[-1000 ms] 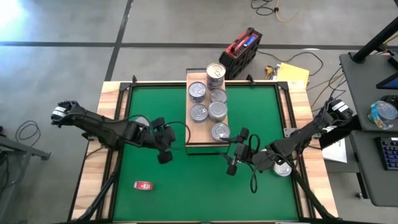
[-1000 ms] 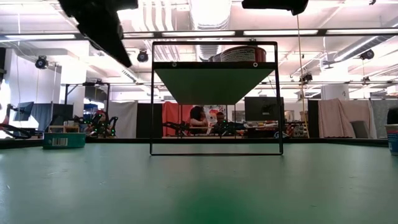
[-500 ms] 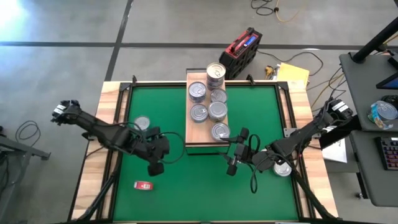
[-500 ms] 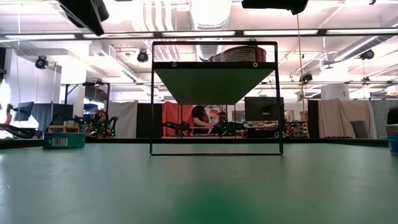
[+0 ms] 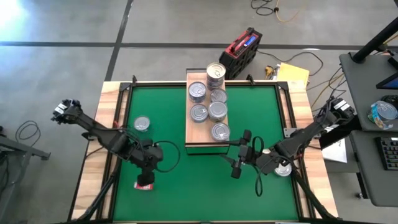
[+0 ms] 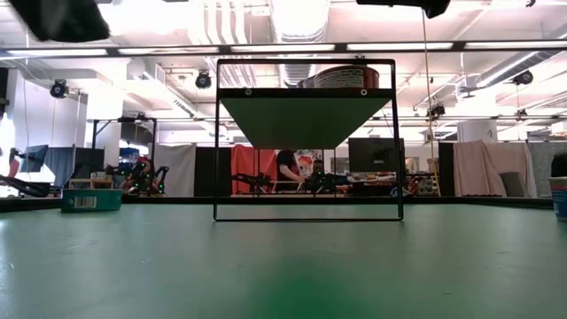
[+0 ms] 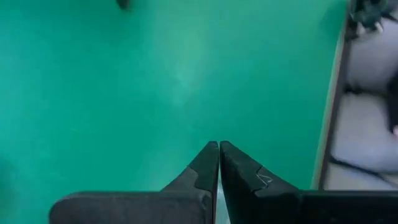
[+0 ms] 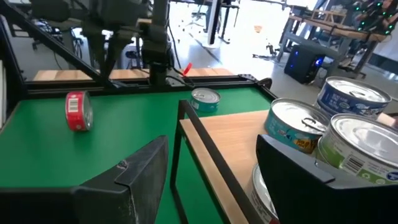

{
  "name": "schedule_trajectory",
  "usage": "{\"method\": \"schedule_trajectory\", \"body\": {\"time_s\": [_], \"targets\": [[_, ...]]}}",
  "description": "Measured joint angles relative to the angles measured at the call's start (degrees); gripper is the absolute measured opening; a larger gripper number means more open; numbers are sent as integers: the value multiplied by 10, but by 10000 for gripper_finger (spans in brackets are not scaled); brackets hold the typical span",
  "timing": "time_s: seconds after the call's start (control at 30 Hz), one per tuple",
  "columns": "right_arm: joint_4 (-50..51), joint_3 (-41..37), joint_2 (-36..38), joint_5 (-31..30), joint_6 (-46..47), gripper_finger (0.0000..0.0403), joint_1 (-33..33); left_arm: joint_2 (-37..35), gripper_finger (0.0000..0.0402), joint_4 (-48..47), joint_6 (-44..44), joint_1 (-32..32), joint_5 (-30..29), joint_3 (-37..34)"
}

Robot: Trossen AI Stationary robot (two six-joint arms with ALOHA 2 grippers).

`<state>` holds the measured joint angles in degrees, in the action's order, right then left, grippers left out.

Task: Stack canned seafood by type on shelf
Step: Stack the red tuna can on top of the red tuna can on the shelf

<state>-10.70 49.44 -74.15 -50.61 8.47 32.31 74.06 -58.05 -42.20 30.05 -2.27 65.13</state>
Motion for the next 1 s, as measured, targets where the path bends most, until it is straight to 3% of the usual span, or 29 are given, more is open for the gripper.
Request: {"method": "schedule_trajectory", "body": {"time_s": [0.3, 0.43, 0.77, 1.0], "targets": [[11, 0, 2, 0, 10, 237, 4, 22, 27, -3, -20, 46, 71, 0], [11, 0, 2, 0, 11, 242, 4, 42, 72, -3, -28, 69, 93, 0], [11, 0, 5, 1, 13, 235, 23, 102, 227, -8, -80, 122, 93, 0], [12, 13, 10, -4, 8, 235, 42, 130, 264, -32, -115, 152, 110, 0]]}}
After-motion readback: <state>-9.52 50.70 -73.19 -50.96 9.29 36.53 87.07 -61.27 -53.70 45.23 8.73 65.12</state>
